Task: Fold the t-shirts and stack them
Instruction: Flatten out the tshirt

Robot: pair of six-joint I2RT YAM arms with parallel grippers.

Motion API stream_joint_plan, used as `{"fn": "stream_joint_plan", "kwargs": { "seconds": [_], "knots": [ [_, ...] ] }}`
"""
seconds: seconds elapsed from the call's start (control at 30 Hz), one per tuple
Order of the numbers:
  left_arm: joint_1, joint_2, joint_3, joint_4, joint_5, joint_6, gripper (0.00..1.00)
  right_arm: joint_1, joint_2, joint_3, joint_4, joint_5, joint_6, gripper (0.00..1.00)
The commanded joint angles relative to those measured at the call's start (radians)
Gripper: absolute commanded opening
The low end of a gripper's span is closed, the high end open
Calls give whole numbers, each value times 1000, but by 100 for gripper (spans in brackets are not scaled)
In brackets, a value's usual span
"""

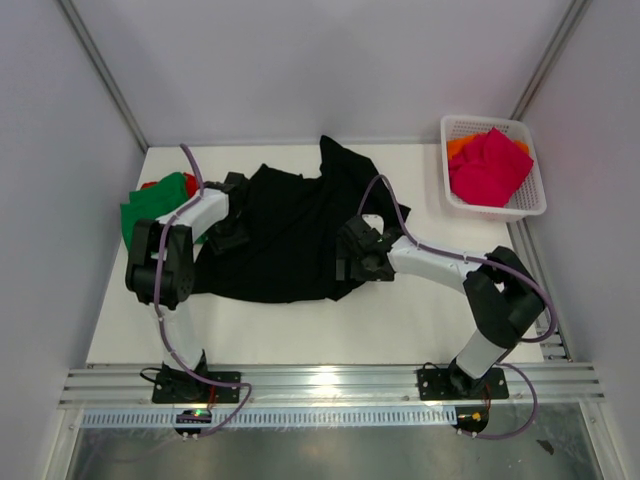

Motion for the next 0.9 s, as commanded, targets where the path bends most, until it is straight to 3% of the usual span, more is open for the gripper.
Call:
{"fn": "stream_joint_plan", "kwargs": {
  "seconds": [0.0, 0.8, 0.87],
  "knots": [
    [0, -53, -2, -4, -23, -13, 52, 16, -17, -3, -34, 34, 61, 98],
    [0, -43, 13, 14, -12, -14, 51, 50, 72, 15, 69, -109, 123, 95],
    [0, -44, 15, 10, -18, -11, 52, 52, 78, 14, 71, -114, 122, 90]
  ]
}}
